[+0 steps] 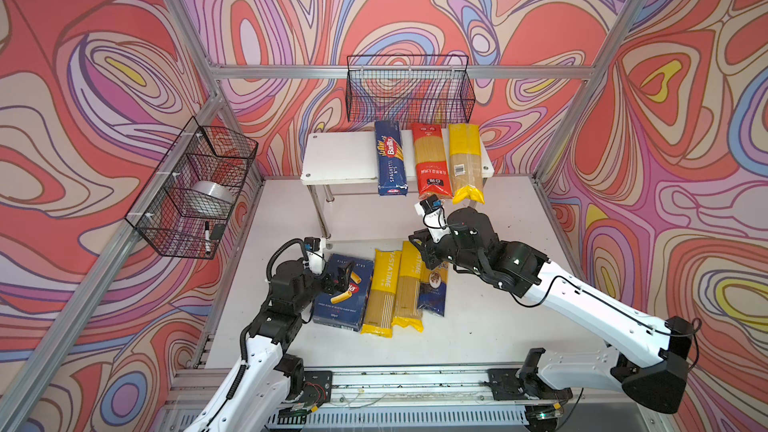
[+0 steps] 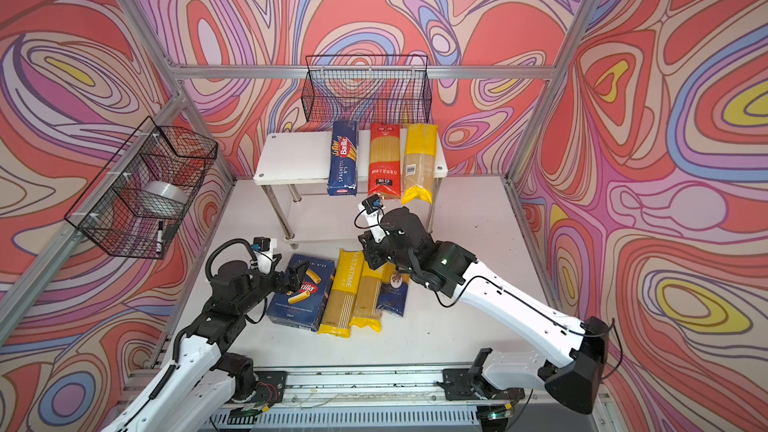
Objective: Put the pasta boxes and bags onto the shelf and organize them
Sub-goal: 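Move the open right gripper down over the Ankara spaghetti bag, then lower the right gripper onto the Ankara bag's middle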
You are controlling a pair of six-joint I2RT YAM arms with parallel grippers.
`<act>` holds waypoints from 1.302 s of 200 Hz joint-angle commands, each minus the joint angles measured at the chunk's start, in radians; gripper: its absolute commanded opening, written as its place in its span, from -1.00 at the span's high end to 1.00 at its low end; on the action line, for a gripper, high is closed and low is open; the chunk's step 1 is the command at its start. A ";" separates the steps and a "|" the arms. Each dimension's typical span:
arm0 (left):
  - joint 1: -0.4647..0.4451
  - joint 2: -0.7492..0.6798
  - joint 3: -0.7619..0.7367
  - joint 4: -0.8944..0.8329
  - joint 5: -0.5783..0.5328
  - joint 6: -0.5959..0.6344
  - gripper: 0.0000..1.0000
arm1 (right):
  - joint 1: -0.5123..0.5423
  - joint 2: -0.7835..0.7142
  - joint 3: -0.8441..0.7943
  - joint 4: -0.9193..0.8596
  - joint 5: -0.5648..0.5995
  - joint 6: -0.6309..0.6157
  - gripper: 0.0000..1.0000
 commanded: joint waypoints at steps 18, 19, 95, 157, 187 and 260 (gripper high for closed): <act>-0.003 -0.099 -0.046 -0.119 -0.083 0.013 -1.00 | 0.008 -0.046 -0.158 -0.015 0.142 0.167 0.60; -0.003 -0.100 -0.046 -0.119 -0.084 0.012 -1.00 | 0.008 -0.048 -0.162 -0.016 0.144 0.170 0.59; -0.003 -0.104 -0.050 -0.118 -0.156 -0.015 -1.00 | 0.007 -0.003 -0.429 0.101 0.170 0.366 -0.09; -0.003 -0.021 -0.022 -0.114 -0.192 -0.032 -1.00 | -0.022 0.097 -0.490 0.116 0.192 0.451 -0.25; -0.003 -0.019 -0.022 -0.110 -0.187 -0.030 -1.00 | -0.087 0.006 -0.592 0.167 0.150 0.477 -0.46; -0.003 -0.016 -0.021 -0.111 -0.159 -0.021 -1.00 | -0.137 0.048 -0.622 0.264 -0.034 0.466 -0.75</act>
